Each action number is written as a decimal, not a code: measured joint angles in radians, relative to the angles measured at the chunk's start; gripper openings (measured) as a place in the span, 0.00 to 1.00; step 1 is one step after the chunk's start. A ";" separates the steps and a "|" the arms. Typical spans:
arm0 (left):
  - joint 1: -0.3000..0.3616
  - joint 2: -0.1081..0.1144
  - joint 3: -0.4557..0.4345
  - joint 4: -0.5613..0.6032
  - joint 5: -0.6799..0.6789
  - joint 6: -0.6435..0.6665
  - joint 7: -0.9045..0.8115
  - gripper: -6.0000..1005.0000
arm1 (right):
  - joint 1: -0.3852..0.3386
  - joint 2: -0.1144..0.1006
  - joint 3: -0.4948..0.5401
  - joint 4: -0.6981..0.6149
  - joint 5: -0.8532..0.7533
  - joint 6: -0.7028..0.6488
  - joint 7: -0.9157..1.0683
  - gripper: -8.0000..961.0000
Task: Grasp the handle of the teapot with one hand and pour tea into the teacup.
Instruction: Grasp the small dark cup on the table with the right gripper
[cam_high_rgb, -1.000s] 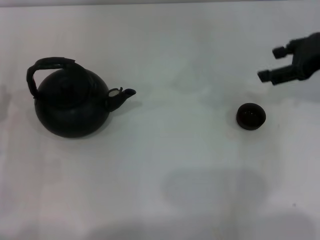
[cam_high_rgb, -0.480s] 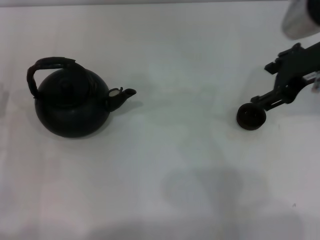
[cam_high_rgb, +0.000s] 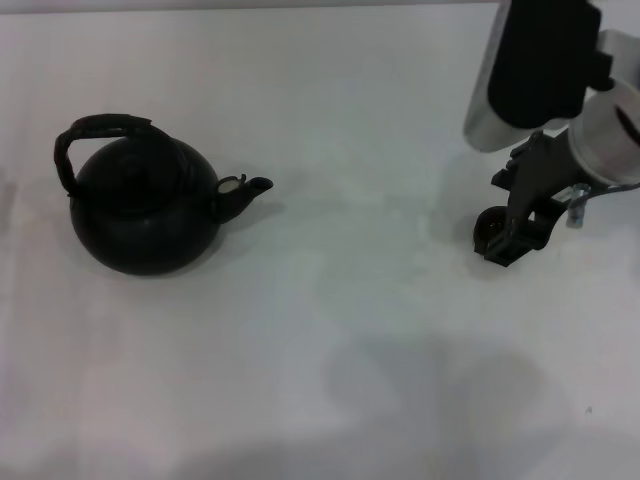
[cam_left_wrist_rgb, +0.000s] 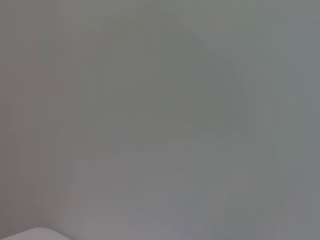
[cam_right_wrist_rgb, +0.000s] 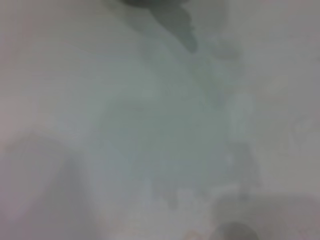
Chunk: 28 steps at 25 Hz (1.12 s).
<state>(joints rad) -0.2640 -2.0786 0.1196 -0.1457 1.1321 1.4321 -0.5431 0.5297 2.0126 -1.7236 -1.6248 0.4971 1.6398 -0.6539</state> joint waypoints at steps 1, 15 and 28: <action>0.000 0.000 0.000 0.000 0.000 0.000 0.000 0.87 | 0.005 0.000 -0.008 0.014 -0.002 -0.007 0.004 0.86; 0.006 0.000 0.000 -0.003 0.003 0.002 -0.016 0.87 | 0.031 0.008 -0.094 0.116 -0.057 -0.081 0.032 0.86; 0.013 0.000 0.000 -0.002 0.006 0.021 -0.036 0.87 | 0.027 0.007 -0.132 0.147 -0.095 -0.132 0.054 0.87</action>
<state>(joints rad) -0.2510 -2.0785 0.1200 -0.1473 1.1385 1.4535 -0.5792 0.5564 2.0196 -1.8560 -1.4782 0.4020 1.5076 -0.5998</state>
